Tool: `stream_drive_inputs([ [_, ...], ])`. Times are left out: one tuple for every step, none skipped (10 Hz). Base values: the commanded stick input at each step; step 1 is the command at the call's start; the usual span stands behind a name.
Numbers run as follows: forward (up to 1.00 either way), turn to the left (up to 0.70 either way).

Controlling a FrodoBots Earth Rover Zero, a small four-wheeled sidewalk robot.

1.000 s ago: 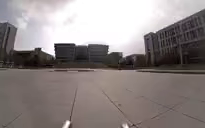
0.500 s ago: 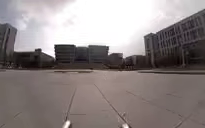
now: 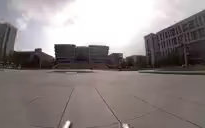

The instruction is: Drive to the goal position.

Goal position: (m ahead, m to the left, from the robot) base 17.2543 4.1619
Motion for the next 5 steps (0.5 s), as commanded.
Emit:
stream_drive_inputs([
  [0.7, -0.32],
  [0.7, -0.02],
  [0.7, 0.0],
  [0.7, 0.0],
  [0.7, 0.0],
])
